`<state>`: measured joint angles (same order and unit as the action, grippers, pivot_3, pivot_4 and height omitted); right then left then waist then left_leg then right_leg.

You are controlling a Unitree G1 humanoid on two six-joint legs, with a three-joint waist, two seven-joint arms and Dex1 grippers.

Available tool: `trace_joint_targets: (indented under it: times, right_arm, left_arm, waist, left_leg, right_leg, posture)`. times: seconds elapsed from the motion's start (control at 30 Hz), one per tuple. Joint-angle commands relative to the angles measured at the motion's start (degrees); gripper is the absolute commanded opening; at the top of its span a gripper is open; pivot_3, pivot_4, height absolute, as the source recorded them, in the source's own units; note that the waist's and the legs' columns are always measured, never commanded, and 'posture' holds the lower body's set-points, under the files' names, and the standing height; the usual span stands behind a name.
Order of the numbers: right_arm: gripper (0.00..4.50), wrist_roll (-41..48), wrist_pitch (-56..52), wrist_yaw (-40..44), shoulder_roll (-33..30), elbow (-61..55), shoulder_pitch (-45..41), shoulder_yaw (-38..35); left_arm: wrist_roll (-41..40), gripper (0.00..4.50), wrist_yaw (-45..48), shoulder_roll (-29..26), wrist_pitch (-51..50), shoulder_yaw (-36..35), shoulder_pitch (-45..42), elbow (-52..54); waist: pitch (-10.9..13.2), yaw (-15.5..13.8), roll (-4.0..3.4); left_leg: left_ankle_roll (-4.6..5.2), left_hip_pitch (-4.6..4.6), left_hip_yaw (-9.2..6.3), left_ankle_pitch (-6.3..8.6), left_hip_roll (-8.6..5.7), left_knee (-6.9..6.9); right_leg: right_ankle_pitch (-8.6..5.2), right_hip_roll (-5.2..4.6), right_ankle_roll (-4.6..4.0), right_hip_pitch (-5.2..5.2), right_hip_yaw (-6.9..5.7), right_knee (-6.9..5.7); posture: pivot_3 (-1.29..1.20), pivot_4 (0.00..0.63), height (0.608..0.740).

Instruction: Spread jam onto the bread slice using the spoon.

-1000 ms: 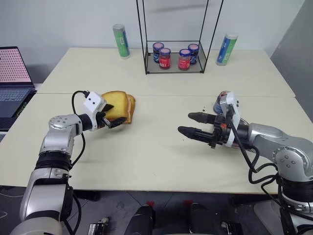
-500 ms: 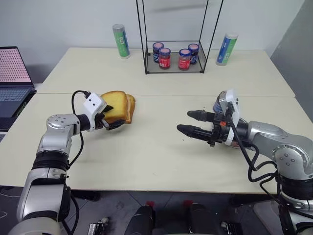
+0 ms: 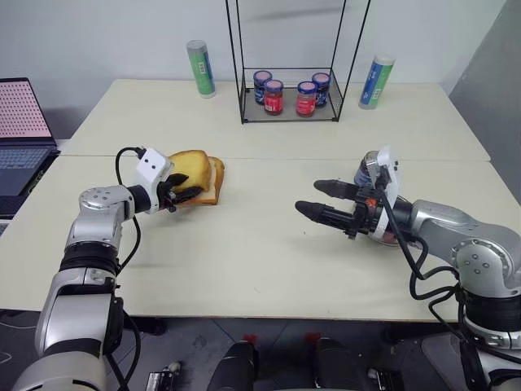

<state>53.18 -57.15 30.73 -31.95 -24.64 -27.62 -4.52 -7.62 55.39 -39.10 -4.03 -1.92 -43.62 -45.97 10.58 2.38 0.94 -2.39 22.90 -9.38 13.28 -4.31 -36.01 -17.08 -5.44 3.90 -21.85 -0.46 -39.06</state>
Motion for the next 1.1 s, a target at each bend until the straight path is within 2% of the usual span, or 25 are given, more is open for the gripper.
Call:
trace_joint_targets:
  times: [0.03, 0.33, 0.43, 0.53, 0.6, 0.77, 0.93, 1.1]
  right_arm:
    - [4.50, 1.80, -0.09, -0.40, 0.11, -1.04, -1.27, -1.79]
    - [4.50, 1.85, 0.08, -0.87, 0.15, -0.58, -1.72, -1.95]
    - [4.50, 3.04, -0.59, -1.27, -0.35, -1.32, -1.46, -3.10]
    - [4.50, 5.68, -2.16, -1.82, -1.82, -3.71, -0.05, -5.18]
    - [4.50, 7.26, -3.00, -2.66, -2.48, -4.94, 0.94, -6.29]
    - [4.50, 10.29, -4.02, -5.65, -3.17, -7.22, 3.35, -8.03]
    - [4.50, 10.80, -3.59, -7.71, -3.67, -8.19, 5.52, -8.54]
    - [4.50, 11.04, -3.12, -8.92, -3.95, -8.57, 6.55, -8.94]
  left_arm:
    - [-0.01, 1.53, -1.14, -0.54, 0.83, -1.56, -1.75, -0.69]
    - [-1.02, 0.06, -2.64, -0.22, 1.13, -2.78, -5.09, -1.68]
    - [-2.43, 0.01, -2.69, 0.73, -2.31, -3.07, -8.37, 2.66]
    - [-4.69, 0.01, 0.51, 3.24, -8.99, -0.03, -9.71, 16.87]
    - [-4.62, 0.01, 2.46, 4.97, -12.39, 4.13, -6.64, 26.69]
    - [-1.50, 0.01, 4.23, 7.91, -15.02, 14.96, 4.72, 41.31]
    - [3.58, 0.01, 6.94, 6.50, -13.24, 24.04, 11.93, 46.09]
    - [5.87, 0.01, 6.23, 7.94, -10.42, 25.17, 10.94, 43.25]
  waist:
    - [0.00, 0.00, 0.00]
    - [0.00, 0.05, 0.00]
    - [0.01, -0.03, 0.02]
    - [0.03, -0.42, 0.09]
    - [0.04, -0.76, 0.11]
    - [-0.01, -0.02, 0.09]
    - [0.00, 0.92, 0.08]
    - [-0.01, 0.17, 0.07]
  left_leg:
    - [0.00, 0.00, 0.00, 0.00, 0.00, 0.00]
    - [0.00, 0.02, 0.00, 0.00, 0.00, -0.01]
    - [0.00, 0.04, 0.00, 0.00, 0.00, -0.02]
    - [0.00, 0.14, -0.03, 0.00, 0.01, -0.07]
    - [-0.03, 0.26, -0.12, -0.01, 0.01, -0.10]
    - [-0.21, 0.18, 0.04, -0.12, -0.07, -0.07]
    - [0.01, 0.06, 0.15, 0.00, 0.00, 0.00]
    - [0.02, 0.04, 0.14, 0.00, 0.06, -0.02]
  right_leg:
    - [0.00, 0.00, 0.00, 0.00, 0.00, 0.00]
    - [0.01, 0.05, -0.01, -0.02, 0.00, -0.01]
    - [0.01, 0.05, -0.02, -0.04, 0.00, -0.01]
    - [0.02, 0.05, 0.00, -0.08, -0.01, 0.00]
    - [0.03, -0.02, 0.01, -0.11, -0.06, 0.05]
    - [0.05, -0.20, 0.04, -0.09, 0.19, 0.12]
    - [0.10, 0.20, -0.04, -0.24, 0.50, -0.03]
    - [0.14, 0.29, -0.11, -0.17, 0.34, -0.03]
  posture:
    - [0.00, 0.150, 0.740]
    - [0.00, 0.150, 0.740]
    - [0.00, 0.150, 0.740]
    - [0.00, 0.150, 0.740]
    - [0.00, 0.150, 0.740]
    - [0.00, 0.150, 0.740]
    - [0.00, 0.150, 0.740]
    - [0.00, 0.150, 0.740]
